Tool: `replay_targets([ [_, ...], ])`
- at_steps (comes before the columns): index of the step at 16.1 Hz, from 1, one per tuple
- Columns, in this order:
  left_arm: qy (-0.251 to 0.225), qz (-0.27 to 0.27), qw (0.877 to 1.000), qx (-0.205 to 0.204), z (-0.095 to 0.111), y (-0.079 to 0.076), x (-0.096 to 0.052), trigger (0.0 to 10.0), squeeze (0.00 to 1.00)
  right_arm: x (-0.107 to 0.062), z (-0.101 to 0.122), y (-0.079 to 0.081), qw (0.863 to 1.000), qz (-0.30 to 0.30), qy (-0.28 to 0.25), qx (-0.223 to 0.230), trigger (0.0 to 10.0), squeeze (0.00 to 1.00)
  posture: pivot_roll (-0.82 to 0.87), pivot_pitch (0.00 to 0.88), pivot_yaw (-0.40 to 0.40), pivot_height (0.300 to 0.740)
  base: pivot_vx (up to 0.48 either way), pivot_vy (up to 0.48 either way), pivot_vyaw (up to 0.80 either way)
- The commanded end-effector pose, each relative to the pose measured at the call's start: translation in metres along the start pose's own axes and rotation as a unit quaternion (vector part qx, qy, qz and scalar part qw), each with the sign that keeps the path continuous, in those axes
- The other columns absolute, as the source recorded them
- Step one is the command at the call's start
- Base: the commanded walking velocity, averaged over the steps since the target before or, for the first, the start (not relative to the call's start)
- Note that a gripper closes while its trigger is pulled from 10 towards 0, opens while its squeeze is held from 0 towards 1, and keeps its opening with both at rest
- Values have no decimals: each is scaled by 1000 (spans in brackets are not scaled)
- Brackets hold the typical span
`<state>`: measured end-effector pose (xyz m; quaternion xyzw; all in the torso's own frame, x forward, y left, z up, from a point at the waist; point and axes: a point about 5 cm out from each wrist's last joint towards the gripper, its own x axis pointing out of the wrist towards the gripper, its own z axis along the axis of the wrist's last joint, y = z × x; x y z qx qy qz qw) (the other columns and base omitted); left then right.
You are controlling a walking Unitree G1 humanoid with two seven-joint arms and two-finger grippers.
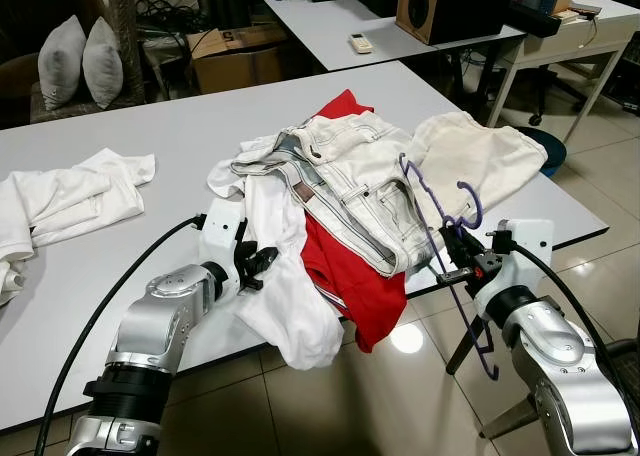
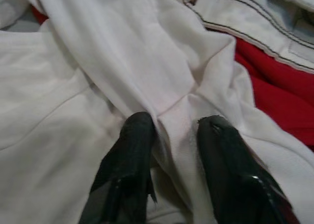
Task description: Hang hanger
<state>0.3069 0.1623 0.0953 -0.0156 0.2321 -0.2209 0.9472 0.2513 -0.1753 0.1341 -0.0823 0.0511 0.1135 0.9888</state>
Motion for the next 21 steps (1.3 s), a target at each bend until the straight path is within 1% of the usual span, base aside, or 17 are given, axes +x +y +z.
replay_targets([
  [1,-14,-14,1000,6,7,-3,1,0,0,1,4,-1,1000,-7,-18,2,10000,0,-106,0,82,740,0,0,0],
  [3,-21,-19,1000,-1,8,-4,0,0,0,1,7,-6,999,-31,-27,22,10000,0,-106,0,80,740,0,0,0],
  [5,-59,-35,997,-37,20,-7,-1,0,0,-1,5,-8,998,-45,-24,28,10000,0,-105,0,68,740,0,0,0],
  [6,-98,-51,991,-79,33,-11,-2,0,0,-3,2,-11,997,-65,-18,37,10000,0,-105,0,68,740,0,0,0],
  [7,-118,-55,986,-101,41,-10,-3,0,0,-4,1,-12,996,-76,-17,44,10000,0,-104,0,59,740,0,0,0],
  [9,-169,-66,974,-138,64,-8,-4,0,0,-3,2,-11,995,-83,-20,51,10000,0,-104,0,58,740,0,0,0],
  [11,-235,-81,954,-166,100,-5,-4,0,0,1,3,-10,996,-79,-24,45,10000,0,-99,0,59,740,0,0,0],
  [12,-262,-79,947,-169,118,-2,-4,0,0,3,4,-9,996,-76,-25,41,10000,0,-97,0,62,740,0,0,0],
  [13,-282,-76,944,-151,136,0,-6,0,0,4,4,-9,996,-75,-27,37,10000,0,-97,0,68,740,0,0,0],
  [14,-290,-65,947,-118,148,3,-9,0,0,5,5,-8,996,-75,-28,35,10000,0,-99,0,78,740,0,0,0],
  [15,-276,-36,959,-50,151,7,-10,0,0,5,4,-6,996,-75,-28,34,10000,0,-100,0,87,740,0,0,0],
  [16,-225,-12,974,39,138,11,-7,10000,0,4,2,-4,996,-76,-23,33,10000,0,-105,0,101,740,0,0,0],
  [17,-187,-16,980,74,122,13,-5,10000,0,3,-1,-2,996,-77,-15,32,10000,0,-109,0,104,740,0,0,0],
  [18,-165,-32,984,55,107,13,-4,10000,0,1,-5,0,997,-74,-3,29,10000,0,-110,0,101,740,0,0,0],
  [19,-157,-36,986,48,100,13,-4,10000,1000,0,-6,1,997,-71,3,26,10000,0,-110,0,101,740,0,0,0],
  [20,-140,-51,988,50,84,11,-6,10000,1000,-1,-10,3,998,-64,13,21,10000,0,-103,0,92,740,0,0,0],
  [21,-132,-61,988,54,77,10,-8,10000,1000,0,-12,4,998,-60,16,21,10000,0,-100,0,89,740,0,0,0],
])
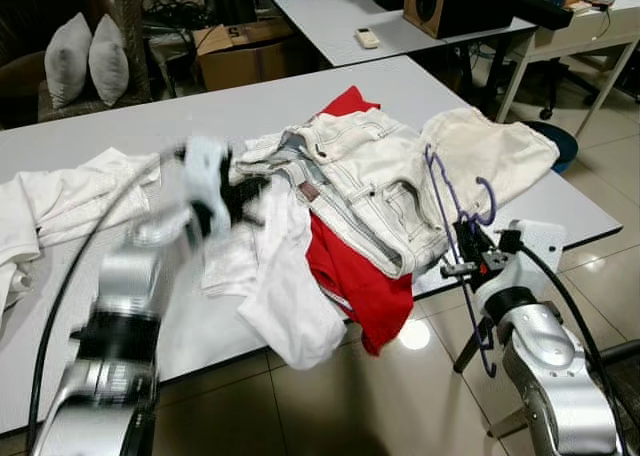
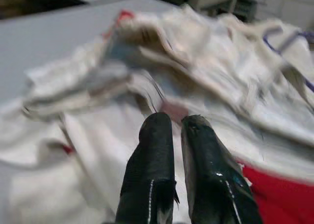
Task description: Hang hanger
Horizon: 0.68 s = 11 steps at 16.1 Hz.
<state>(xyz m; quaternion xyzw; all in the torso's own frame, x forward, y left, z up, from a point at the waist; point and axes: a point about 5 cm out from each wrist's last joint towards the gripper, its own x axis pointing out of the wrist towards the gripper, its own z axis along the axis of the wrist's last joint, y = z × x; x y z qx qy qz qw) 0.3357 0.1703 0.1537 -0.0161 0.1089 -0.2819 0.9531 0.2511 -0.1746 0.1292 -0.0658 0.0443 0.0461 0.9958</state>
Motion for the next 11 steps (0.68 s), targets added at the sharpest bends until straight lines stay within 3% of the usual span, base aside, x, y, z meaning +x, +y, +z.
replay_targets([
  [1,4,-44,999,25,0,-8,-4,10000,1000,0,-6,4,1000,12,20,-1,10000,0,-97,0,81,740,0,0,0],
  [3,17,-85,994,73,-16,-14,-12,10000,1000,3,-3,9,999,31,10,-3,10000,0,-84,0,70,740,0,0,0],
  [5,-17,-11,994,106,-14,-4,-15,10000,1000,4,-2,13,999,39,6,5,10000,0,-73,0,65,740,0,0,0],
  [6,-39,11,994,99,-11,-4,-17,10000,0,3,0,13,999,41,-2,6,10000,0,-70,0,66,740,0,0,0],
  [8,-94,39,991,81,-3,-10,-25,10000,0,0,0,12,999,27,-6,21,10000,0,-67,0,71,740,0,240,0],
  [11,-95,50,991,75,-16,-15,-29,10000,0,-5,8,5,999,-2,-35,37,10000,0,-72,0,80,740,0,480,-675],
])
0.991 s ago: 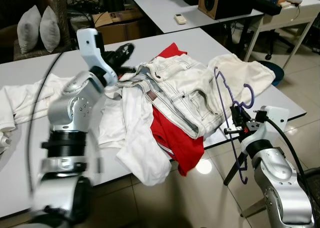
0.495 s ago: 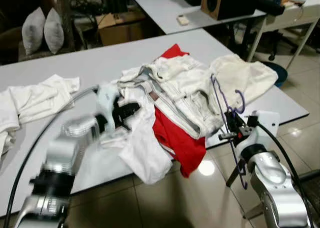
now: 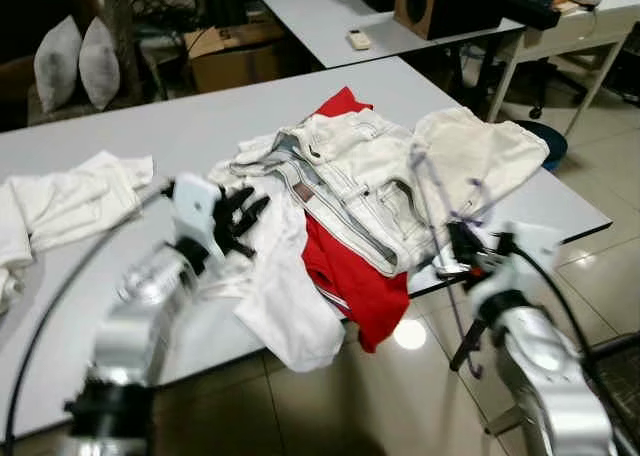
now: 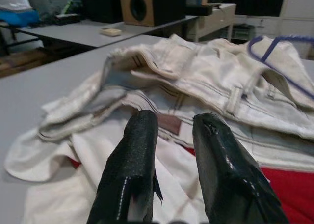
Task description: Hang hanger
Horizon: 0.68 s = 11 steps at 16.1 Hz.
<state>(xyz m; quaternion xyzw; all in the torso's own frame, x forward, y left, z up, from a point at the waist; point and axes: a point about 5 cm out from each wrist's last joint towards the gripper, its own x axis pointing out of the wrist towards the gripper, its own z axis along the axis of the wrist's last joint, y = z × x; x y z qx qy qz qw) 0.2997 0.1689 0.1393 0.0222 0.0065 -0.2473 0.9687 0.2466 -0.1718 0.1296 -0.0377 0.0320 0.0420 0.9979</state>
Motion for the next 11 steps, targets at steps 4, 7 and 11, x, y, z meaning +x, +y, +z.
replay_targets([
  [4,-5,30,999,19,2,2,-4,10000,0,-4,13,-1,999,4,-42,6,10000,0,-81,0,75,740,0,360,-400],
  [7,-5,53,998,42,2,1,-4,10000,0,-4,16,-2,999,6,-45,3,10000,0,-83,0,69,740,0,-480,0],
  [11,-4,55,998,12,-1,-8,3,10000,0,-7,6,-7,999,39,-4,-35,10000,0,-95,4,57,740,0,-360,0],
])
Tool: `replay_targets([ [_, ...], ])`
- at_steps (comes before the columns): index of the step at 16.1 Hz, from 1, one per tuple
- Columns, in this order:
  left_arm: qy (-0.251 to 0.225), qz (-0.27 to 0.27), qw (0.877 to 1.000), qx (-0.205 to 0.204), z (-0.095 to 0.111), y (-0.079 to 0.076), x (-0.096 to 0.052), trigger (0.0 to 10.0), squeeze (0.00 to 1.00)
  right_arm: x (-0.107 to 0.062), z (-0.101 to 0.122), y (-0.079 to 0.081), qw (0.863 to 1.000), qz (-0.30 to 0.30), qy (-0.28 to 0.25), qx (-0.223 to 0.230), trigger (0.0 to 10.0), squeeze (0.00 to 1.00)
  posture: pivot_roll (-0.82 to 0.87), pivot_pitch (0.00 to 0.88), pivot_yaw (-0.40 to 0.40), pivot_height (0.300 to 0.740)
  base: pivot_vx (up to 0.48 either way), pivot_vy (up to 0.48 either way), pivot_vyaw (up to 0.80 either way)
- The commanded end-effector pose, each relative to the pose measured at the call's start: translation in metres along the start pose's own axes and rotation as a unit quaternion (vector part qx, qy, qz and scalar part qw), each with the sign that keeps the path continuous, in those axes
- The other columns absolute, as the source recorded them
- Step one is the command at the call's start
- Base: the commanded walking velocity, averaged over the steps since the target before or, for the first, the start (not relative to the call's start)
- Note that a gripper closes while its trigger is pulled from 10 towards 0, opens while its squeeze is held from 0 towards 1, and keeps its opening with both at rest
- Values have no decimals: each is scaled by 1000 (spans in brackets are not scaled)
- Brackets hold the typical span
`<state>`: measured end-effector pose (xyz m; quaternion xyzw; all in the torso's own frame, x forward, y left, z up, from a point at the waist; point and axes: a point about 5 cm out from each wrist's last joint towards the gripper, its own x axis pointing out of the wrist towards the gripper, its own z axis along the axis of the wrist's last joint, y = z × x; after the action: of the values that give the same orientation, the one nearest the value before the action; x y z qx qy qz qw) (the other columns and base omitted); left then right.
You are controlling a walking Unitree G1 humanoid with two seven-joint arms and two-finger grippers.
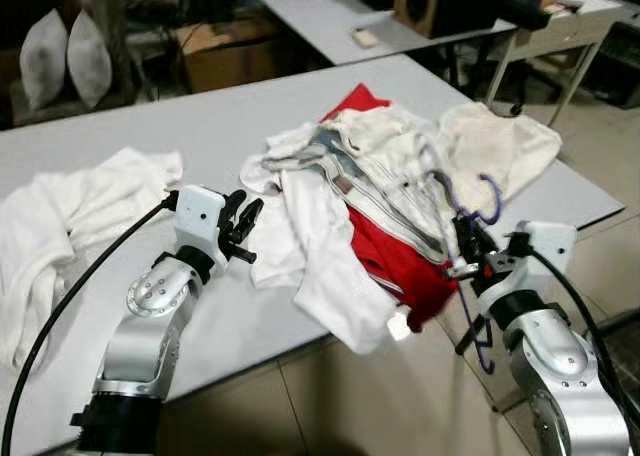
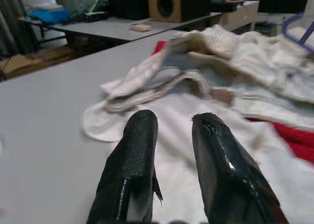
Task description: Hang hanger
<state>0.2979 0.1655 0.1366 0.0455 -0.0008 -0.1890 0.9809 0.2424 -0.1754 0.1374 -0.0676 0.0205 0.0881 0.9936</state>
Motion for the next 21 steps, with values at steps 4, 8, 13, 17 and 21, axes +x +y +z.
replay_targets([
  [4,21,-81,996,38,-2,-8,-3,10000,1000,-12,-12,-11,999,12,49,-20,10000,0,-120,15,53,740,0,0,0],
  [8,109,-138,975,133,-18,7,-9,10000,290,-18,-17,-11,996,35,76,-20,10000,0,-130,22,65,740,0,0,0],
  [13,203,-113,965,120,-34,33,-21,10000,0,-25,-24,-6,993,58,98,-18,10000,0,-123,29,75,740,0,0,0],
  [17,253,-120,958,57,-42,36,-29,0,0,-25,-23,0,992,77,100,-14,10000,0,-119,29,81,740,0,0,0],
  [21,275,-93,956,38,-48,37,-28,0,0,-23,-23,2,991,88,97,-18,10000,0,-107,28,74,740,0,0,0],
])
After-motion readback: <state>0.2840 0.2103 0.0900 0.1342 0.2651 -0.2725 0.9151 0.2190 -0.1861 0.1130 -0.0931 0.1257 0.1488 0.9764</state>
